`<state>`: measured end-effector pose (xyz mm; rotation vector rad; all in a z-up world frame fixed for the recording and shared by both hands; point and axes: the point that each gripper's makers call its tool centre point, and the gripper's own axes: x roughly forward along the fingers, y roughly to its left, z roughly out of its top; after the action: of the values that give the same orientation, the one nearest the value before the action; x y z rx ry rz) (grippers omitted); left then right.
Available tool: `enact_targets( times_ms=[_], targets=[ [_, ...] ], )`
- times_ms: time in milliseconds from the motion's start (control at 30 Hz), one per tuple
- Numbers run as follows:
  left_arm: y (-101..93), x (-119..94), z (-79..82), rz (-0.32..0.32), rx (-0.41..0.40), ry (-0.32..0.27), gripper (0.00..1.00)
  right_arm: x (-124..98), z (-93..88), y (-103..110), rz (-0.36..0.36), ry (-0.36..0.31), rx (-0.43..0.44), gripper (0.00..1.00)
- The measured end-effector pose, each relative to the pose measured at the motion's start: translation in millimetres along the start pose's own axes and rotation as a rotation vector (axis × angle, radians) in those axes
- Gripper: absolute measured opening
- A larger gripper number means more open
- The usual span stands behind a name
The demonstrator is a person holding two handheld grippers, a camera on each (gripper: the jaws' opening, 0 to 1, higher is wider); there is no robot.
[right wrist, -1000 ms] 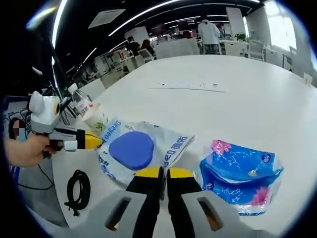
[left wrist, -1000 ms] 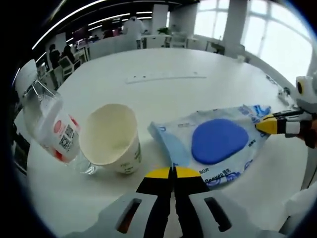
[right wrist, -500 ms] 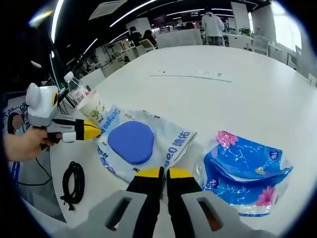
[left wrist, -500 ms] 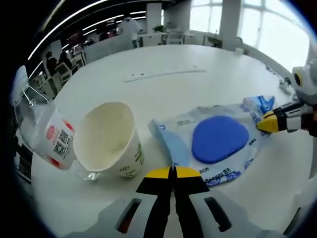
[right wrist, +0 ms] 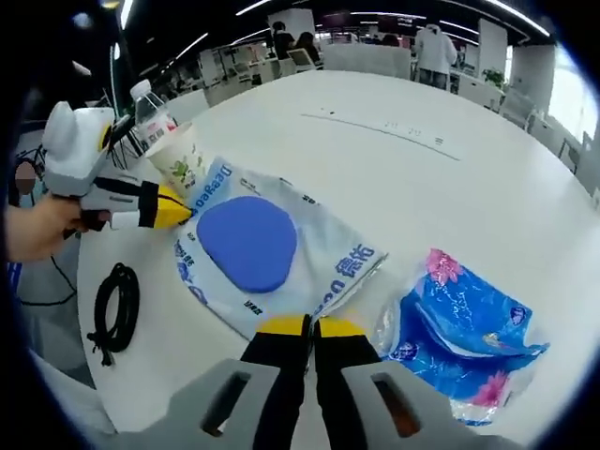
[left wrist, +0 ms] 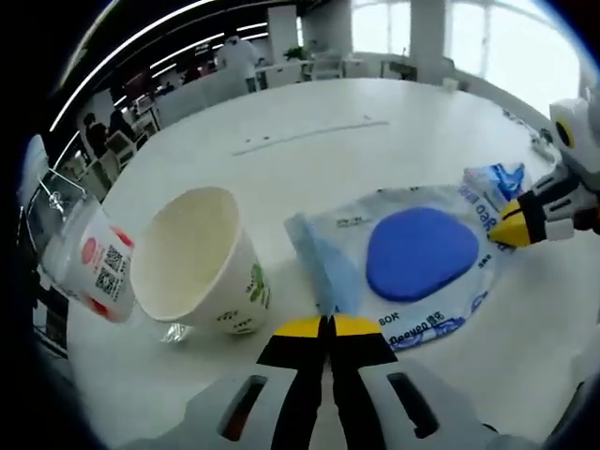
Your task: Arrange the tabletop items into an orderly group along one side of the table until the central work area is clear of visible clutter.
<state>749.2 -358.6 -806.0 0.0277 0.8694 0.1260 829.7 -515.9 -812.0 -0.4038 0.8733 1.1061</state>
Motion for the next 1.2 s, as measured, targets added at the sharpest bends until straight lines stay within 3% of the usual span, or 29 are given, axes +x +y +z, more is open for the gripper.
enact_targets(
  times_ms=[67,167,267,433,567,600,667,767,833,933,1133,1200],
  targets=[
    [-0.9,0,0.4,0.017,0.074,-0.002,0.0,0,0.0,2,-0.008,0.002,-0.03,0.0],
    [-2.5,-2,0.2,0.023,0.066,-0.002,0.0,2,0.4,1,-0.032,0.023,-0.105,0.0],
    [-0.5,-3,0.1,0.015,0.02,-0.009,0.0,2,-0.2,2,-0.037,0.03,-0.114,0.0],
    [-0.5,1,0.6,0.028,0.057,-0.001,0.0,2,-0.2,0,-0.045,0.039,-0.114,0.0],
    [1.1,2,1.4,0.034,0.062,-0.007,0.01,2,1.6,0,-0.055,0.057,-0.193,0.0],
    [2.4,1,1.8,0.04,0.058,-0.006,0.02,2,4.3,0,-0.058,0.041,-0.246,0.0],
    [4.9,-1,4.8,0.045,0.05,-0.006,0.06,-2,5.8,2,-0.06,0.03,-0.238,0.02],
    [6.6,-10,15.7,0.06,0.017,-0.065,0.14,-19,26.4,3,-0.095,-0.097,-0.203,0.06],
    [4.0,-19,17.7,0.057,0.002,-0.078,0.2,-26,25.1,6,-0.106,-0.095,-0.225,0.08],
    [3.3,-25,21.9,0.046,-0.02,-0.109,0.19,-34,29.4,4,-0.142,-0.125,-0.296,0.1],
    [2.2,-36,27.0,0.037,-0.041,-0.151,0.26,-48,32.4,6,-0.158,-0.157,-0.269,0.29],
    [0.7,-42,24.3,0.04,-0.041,-0.153,0.27,-52,31.2,7,-0.155,-0.164,-0.273,0.3]
  ],
)
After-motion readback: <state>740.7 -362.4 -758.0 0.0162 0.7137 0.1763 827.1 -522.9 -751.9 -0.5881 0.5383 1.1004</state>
